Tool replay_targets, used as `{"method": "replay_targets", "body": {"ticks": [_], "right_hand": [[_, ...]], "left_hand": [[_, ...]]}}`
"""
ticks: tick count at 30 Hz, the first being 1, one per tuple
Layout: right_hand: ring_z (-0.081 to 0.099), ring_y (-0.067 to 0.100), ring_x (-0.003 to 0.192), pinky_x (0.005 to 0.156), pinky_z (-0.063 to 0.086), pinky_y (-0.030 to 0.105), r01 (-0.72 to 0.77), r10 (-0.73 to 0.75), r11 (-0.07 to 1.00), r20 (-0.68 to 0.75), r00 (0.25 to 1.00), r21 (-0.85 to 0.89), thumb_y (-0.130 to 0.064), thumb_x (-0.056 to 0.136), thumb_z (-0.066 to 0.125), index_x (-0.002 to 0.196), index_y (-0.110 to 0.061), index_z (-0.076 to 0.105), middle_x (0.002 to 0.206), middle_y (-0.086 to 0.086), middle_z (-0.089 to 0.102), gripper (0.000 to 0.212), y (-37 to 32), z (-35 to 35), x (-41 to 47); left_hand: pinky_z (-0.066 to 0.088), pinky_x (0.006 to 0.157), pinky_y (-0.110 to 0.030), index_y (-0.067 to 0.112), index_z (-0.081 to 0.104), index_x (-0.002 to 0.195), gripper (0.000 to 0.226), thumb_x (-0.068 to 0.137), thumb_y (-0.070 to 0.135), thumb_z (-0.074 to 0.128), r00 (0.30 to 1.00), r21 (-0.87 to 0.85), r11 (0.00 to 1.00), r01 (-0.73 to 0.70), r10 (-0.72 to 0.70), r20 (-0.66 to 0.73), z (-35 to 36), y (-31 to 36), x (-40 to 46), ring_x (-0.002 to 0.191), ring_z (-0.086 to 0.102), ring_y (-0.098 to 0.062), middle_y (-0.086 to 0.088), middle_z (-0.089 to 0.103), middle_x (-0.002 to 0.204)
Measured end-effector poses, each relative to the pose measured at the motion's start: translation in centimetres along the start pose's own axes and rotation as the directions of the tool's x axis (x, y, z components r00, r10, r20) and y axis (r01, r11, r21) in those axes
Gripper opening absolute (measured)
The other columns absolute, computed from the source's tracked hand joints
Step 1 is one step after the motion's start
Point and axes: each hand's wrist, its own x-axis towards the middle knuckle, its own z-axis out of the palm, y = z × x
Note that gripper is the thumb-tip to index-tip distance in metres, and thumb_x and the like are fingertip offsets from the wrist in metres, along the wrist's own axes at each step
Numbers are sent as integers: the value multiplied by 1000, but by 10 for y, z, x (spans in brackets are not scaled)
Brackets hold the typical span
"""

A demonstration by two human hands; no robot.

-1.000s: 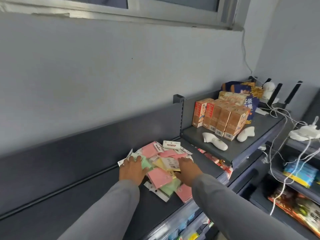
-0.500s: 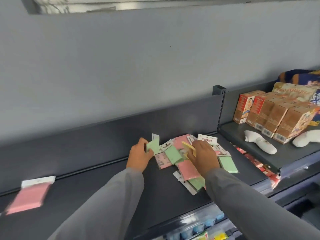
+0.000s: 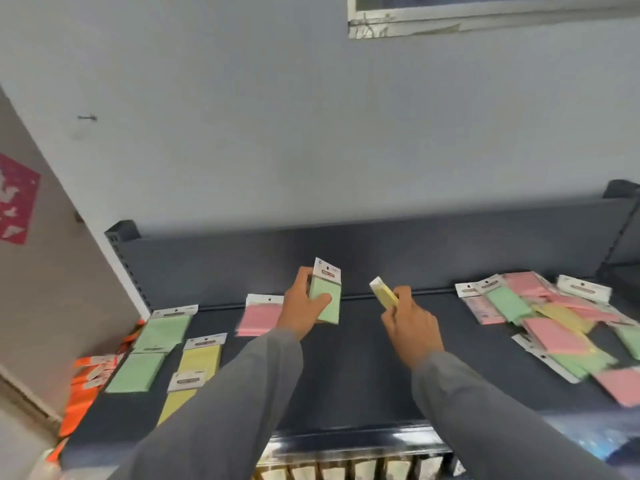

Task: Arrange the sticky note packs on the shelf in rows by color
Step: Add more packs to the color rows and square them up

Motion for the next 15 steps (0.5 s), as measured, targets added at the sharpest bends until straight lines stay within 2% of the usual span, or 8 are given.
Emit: {"method": "replay_targets", "body": {"ticks": [2, 4, 8, 11, 15], "right_hand": [[61, 38, 66, 57, 42, 38, 23, -23, 1000, 35, 999, 15, -23, 93, 52, 107, -14, 44, 78, 8, 65, 19, -33, 16, -12], [58, 34, 62, 57, 45, 38, 59, -59, 998, 71, 996, 1, -24, 94, 51, 108, -16, 42, 76, 5, 64, 19, -64, 27, -20], [48, 30, 56, 55, 39, 35, 113, -114, 993, 59, 992, 15, -23, 94, 51, 108, -16, 40, 69, 1, 56, 19, -108, 44, -16], [58, 33, 60, 57, 44, 37, 145, -147, 989, 101, 984, 27, -23, 94, 51, 113, -16, 40, 73, 4, 62, 23, -138, 62, -14], [62, 36, 71, 60, 42, 38, 184, -199, 976, 144, 969, 116, -23, 96, 48, 115, -17, 40, 85, 8, 67, 22, -187, 92, -26]], "left_hand": [[55, 70, -24, 24, 49, 105, 21, 90, 13, 60, 1000, 82, 997, 12, -9, -27, -33, -16, -11, 88, 65, -13, 7, 67, 100], [50, 66, -17, 23, 50, 106, 17, 93, 17, 59, 999, 129, 991, 19, -16, -30, -61, -34, -21, 87, 66, -13, 6, 69, 100], [50, 76, -30, 30, 51, 104, 19, 93, 16, 59, 997, 168, 986, 19, -6, -79, -112, -61, -38, 90, 63, -17, 7, 68, 98], [52, 81, -33, 33, 57, 108, 22, 94, 16, 59, 987, 172, 984, 44, -16, -160, -155, -81, -61, 95, 66, -15, 7, 69, 101], [54, 88, -38, 29, 60, 109, 20, 92, 20, 62, 950, 179, 979, 99, -40, -308, -230, -106, -86, 98, 65, -10, 5, 67, 105]]}}
